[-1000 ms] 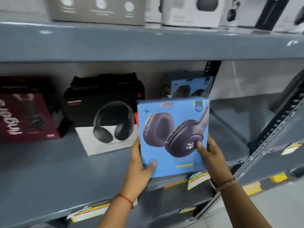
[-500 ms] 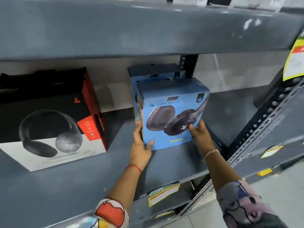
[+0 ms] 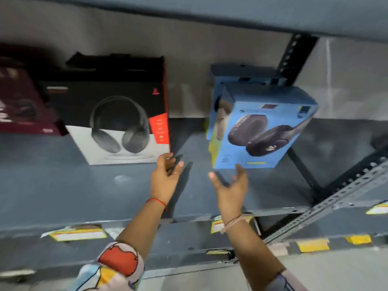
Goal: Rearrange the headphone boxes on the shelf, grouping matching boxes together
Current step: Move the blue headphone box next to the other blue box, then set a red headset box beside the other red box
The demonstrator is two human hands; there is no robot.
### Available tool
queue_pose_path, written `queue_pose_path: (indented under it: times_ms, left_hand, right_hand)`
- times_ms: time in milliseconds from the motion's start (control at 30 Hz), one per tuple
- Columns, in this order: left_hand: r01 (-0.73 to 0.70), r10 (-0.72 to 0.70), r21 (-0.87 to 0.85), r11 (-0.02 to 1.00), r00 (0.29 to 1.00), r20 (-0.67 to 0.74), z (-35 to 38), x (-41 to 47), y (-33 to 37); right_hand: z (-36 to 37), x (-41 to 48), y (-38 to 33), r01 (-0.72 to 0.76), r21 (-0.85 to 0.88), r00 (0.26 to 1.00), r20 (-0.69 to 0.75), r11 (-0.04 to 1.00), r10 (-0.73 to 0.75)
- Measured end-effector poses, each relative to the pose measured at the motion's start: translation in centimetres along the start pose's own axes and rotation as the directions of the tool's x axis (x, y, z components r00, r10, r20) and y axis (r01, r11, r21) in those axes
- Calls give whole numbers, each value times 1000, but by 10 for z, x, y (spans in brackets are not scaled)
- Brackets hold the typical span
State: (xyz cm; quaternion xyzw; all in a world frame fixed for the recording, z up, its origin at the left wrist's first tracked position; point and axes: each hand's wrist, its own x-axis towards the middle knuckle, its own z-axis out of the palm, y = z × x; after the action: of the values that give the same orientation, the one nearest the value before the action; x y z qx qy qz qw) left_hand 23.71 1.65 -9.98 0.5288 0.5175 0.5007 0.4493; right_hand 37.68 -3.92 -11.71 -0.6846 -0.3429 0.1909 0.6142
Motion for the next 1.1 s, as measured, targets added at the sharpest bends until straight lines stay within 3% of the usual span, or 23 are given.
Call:
queue_pose_path:
  times_ms: [67, 133, 267, 467, 633, 733, 800, 833, 867, 967, 1033, 1100]
  left_hand:
    - [-8, 11, 25, 1000, 995, -103, -49, 2, -6]
    - [4, 11, 71, 997, 977, -214, -101, 2, -12]
    - [40, 3, 100, 994, 918, -396, -200, 3, -20]
    - [86, 34, 201, 976, 847, -531, -345, 8, -34]
    - [108, -7, 112, 988, 751, -660, -437, 0, -47]
    - [23, 53, 84, 996, 607, -793, -482, -11, -45]
    - [-16, 95, 99, 995, 474, -876, -516, -11, -37]
    - [-22, 82, 81, 996, 455, -887, -532, -8, -33]
    - [-43, 65, 51, 998, 474, -878, -548, -3, -32]
    - [-78, -91, -194, 978, 676, -731, -573, 5, -19]
    - [-30, -148, -228, 973, 675, -723, -584, 4, -14]
    - [-55, -93, -182, 982, 699, -709, -583, -8, 4]
  right_hand:
    - [48, -39, -15, 41, -20, 973, 226, 999, -36]
    - [93, -75, -28, 134, 10, 895, 428, 991, -125]
    - [172, -130, -53, 186, 50, 748, 640, 981, -175]
    - [289, -218, -95, 199, 96, 601, 774, 975, -199]
    - [369, -275, -128, 157, 130, 499, 845, 979, -192]
    - [410, -298, -151, 130, 163, 417, 886, 978, -203]
    - [439, -303, -168, 97, 179, 406, 891, 979, -203]
    - [452, -303, -176, 62, 184, 402, 895, 981, -194]
    - [464, -303, -186, 13, 186, 382, 907, 982, -177]
    - [483, -295, -198, -72, 164, 278, 951, 984, -138]
    - [479, -286, -202, -51, 156, 314, 940, 986, -133]
    - [457, -274, -208, 10, 177, 383, 909, 984, -168]
